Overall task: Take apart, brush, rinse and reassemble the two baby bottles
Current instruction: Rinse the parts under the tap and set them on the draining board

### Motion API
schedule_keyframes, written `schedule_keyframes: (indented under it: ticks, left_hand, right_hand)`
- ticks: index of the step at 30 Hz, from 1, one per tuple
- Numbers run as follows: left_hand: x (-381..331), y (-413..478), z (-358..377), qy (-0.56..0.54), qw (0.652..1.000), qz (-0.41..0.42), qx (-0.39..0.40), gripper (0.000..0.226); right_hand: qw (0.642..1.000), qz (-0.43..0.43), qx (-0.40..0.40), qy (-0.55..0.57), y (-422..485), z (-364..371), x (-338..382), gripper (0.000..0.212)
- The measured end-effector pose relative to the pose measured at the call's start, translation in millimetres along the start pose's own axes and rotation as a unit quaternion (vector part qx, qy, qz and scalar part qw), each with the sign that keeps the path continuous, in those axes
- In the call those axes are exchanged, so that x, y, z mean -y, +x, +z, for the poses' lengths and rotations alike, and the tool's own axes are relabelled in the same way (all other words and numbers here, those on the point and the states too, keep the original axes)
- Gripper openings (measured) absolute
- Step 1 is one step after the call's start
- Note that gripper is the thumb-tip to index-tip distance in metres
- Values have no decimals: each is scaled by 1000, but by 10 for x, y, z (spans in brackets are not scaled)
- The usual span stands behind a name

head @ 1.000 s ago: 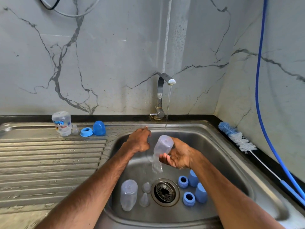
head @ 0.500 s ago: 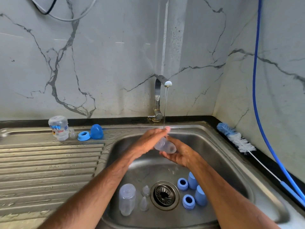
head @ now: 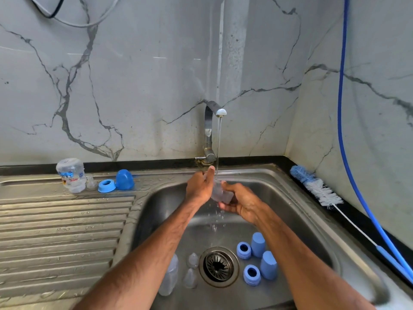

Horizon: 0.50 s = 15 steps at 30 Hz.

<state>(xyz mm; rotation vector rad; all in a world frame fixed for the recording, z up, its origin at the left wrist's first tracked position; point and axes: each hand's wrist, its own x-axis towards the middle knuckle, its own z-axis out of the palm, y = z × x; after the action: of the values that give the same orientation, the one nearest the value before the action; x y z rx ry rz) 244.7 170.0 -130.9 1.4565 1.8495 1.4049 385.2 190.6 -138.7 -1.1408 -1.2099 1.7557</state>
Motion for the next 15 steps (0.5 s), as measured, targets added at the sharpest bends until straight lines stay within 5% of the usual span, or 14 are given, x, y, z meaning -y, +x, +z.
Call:
schedule_keyframes:
  ticks: [3, 8, 15]
  left_hand:
    - [9, -44, 98, -30, 997, 1, 66, 40]
    - [-66, -86, 71, -257, 961, -23, 102, 29]
    - [-48, -137, 10, -87, 996, 20, -12, 45]
  right_hand:
    - [996, 51, -22, 64, 10, -66, -36, 39]
    - [987, 81, 41, 132, 11, -118, -5, 42]
    - [989, 60, 80, 106, -78, 113, 6, 51]
